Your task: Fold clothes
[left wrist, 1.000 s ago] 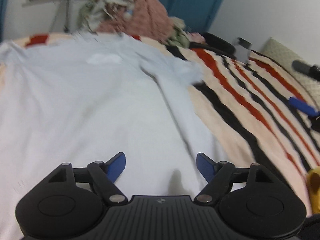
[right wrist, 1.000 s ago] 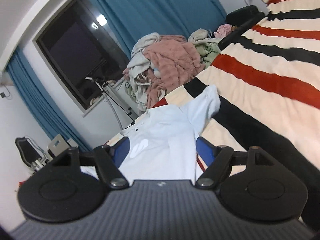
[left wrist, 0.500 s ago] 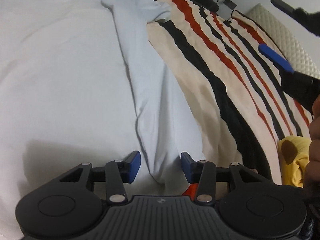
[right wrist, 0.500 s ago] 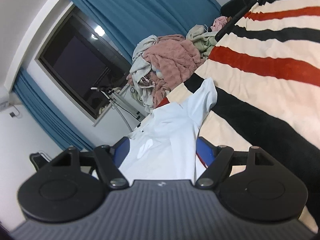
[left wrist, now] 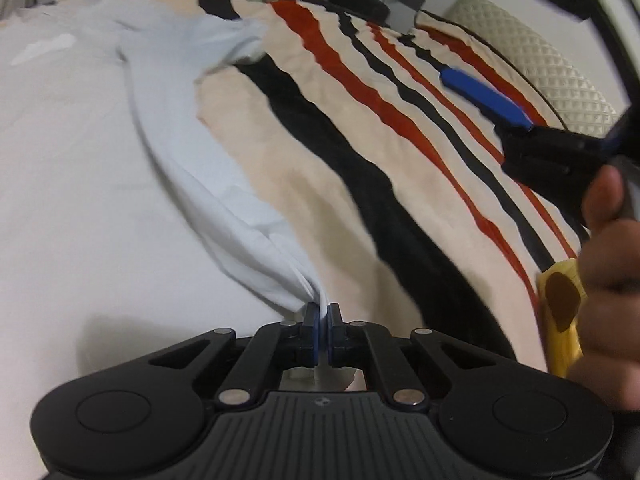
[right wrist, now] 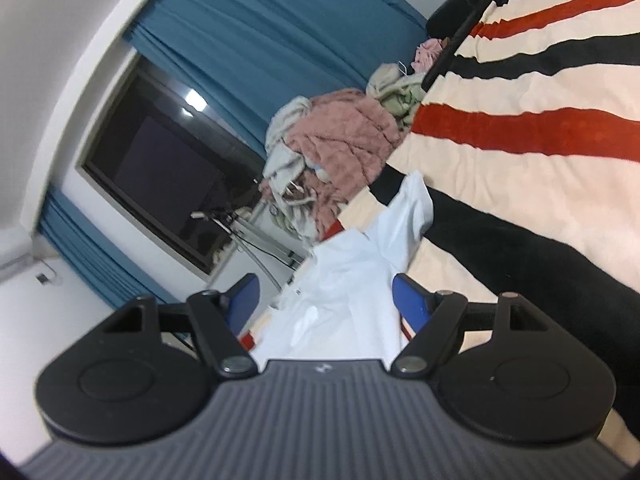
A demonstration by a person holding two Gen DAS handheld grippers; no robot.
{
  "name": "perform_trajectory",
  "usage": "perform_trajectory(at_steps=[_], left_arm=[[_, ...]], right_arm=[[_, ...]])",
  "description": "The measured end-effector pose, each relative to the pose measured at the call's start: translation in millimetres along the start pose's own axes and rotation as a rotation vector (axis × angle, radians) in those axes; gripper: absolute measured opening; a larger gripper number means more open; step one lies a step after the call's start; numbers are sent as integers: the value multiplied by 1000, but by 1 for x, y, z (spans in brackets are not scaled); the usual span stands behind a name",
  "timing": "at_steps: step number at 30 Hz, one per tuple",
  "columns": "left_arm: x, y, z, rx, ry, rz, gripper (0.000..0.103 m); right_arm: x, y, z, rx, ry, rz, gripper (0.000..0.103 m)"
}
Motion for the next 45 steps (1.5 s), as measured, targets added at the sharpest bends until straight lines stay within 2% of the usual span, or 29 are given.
perform_trajectory(at_steps=[5,7,8,9,10,11,12,14,16,18,22,28,29,32,35,41,43,44,45], left_arm=[[2,-9,33,-28,-1,3,5],[0,-10,35,-37,17,9,10],[-1,-11,33,-39,31,14,22],[-1,-11,27,-38,37,25,40],[-1,-11,21,-38,43,36,50],[-1,-13,14,-29,22,46,66],[-5,-14,3,-8,-14,59,75],[-15,-16,-19,32,-73,81,81],[-32,-18,-43,67,-108,81,82],[-56,-19,-70,115,-154,64,84],[-106,-25,-113,243,-291,10,85],[-165,-42,-138,390,-461,-133,87],[-173,-44,-141,396,-465,-147,90],[-198,-47,-152,390,-428,-212,91],[-228,-51,-160,392,-415,-297,91],[-268,-51,-175,408,-370,-398,91],[-275,-51,-175,410,-387,-400,91],[-279,-52,-175,410,-400,-400,91],[-279,-51,-175,410,-414,-401,91]], right_arm=[[3,-3,3,6,4,-20,76],[4,-3,6,-4,5,-21,76],[5,-3,7,-10,5,-21,76],[5,-3,9,-15,5,-22,76],[6,-3,10,-19,3,-18,76],[8,-3,10,-24,-5,-7,76],[9,-3,11,-28,-13,6,76],[11,-3,14,-39,-29,31,76],[14,-4,22,-54,-38,50,76],[20,-9,54,-80,-25,48,76],[33,-18,117,-134,1,42,76],[51,-32,211,-215,40,33,76],[57,-33,228,-223,54,34,76],[92,-29,279,-224,119,52,76],[114,-27,317,-211,130,62,76],[108,-49,380,-139,136,-67,76],[105,-60,399,-119,150,-99,75],[102,-64,404,-114,166,-121,72],[98,-68,410,-111,187,-151,48]])
Point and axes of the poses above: each gripper's, at about its wrist camera, not at the fingertips, and z roughly the way its jaws point, x to its right, y to its underside, the point moved 4 cm from there along z, roughly the way its jaws point, and after that the axes turned 7 degrees about -x, right-handed, at the moved point
